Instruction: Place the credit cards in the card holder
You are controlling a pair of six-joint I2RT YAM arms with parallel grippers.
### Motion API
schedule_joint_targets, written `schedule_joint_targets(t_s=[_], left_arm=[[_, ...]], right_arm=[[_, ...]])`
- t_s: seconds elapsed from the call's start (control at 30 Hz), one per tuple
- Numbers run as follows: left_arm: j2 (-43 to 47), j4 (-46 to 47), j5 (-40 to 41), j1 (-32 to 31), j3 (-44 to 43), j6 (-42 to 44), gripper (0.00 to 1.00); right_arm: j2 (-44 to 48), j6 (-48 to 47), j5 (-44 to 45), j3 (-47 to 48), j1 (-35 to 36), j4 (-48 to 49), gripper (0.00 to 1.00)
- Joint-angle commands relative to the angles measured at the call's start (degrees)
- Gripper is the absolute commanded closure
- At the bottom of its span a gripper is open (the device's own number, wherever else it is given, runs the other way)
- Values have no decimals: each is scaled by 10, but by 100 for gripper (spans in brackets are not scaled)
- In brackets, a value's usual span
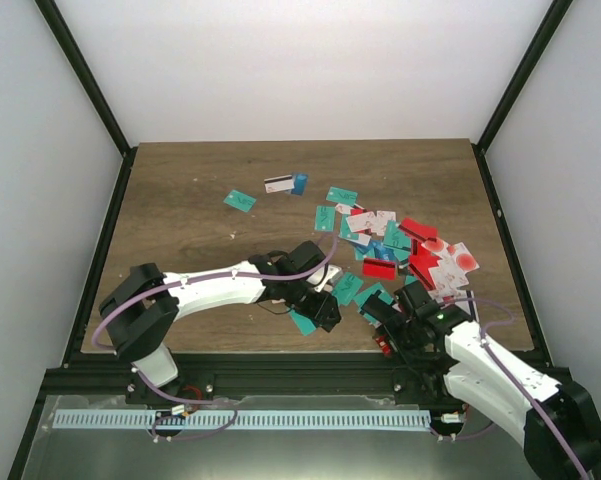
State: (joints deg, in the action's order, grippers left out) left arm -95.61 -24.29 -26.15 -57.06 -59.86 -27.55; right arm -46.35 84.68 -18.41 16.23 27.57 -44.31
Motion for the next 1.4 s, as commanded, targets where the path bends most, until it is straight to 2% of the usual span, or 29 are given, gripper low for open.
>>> schedule_joint_targets(t_s=[0.0, 0.17, 0.37, 0.53, 0.63, 0.8, 0.9, 1.07, 1.37], left_arm=[[0, -1, 2, -3, 0, 17, 50], [-6, 0, 1, -3, -8, 20, 50], [-19, 0, -1, -3, -21, 24, 50], [-29, -1, -2, -2, -30, 27, 50], [-35, -3, -3, -2, -36, 31, 50], [-43, -7, -4, -2, -47, 36, 50], [-48, -10, -3, -2, -52, 39, 50], [-54, -18, -1, -1, -62, 46, 50], [-37, -51, -14, 24, -110, 41, 50]], right_arm=[[-21, -11, 33, -9, 3, -51, 58], [-29, -33, 33, 24, 3, -76, 58], [-35, -55, 53, 69, 3, -102, 65], [-47, -83, 71, 101, 3, -115, 73], [-46, -91, 80, 115, 3, -117, 82], [-48, -100, 98, 137, 3, -122, 88], [-48, -106, 109, 150, 3, -124, 95], [-55, -111, 124, 167, 3, -136, 99], [-67, -148, 164, 255, 3, -204, 99]])
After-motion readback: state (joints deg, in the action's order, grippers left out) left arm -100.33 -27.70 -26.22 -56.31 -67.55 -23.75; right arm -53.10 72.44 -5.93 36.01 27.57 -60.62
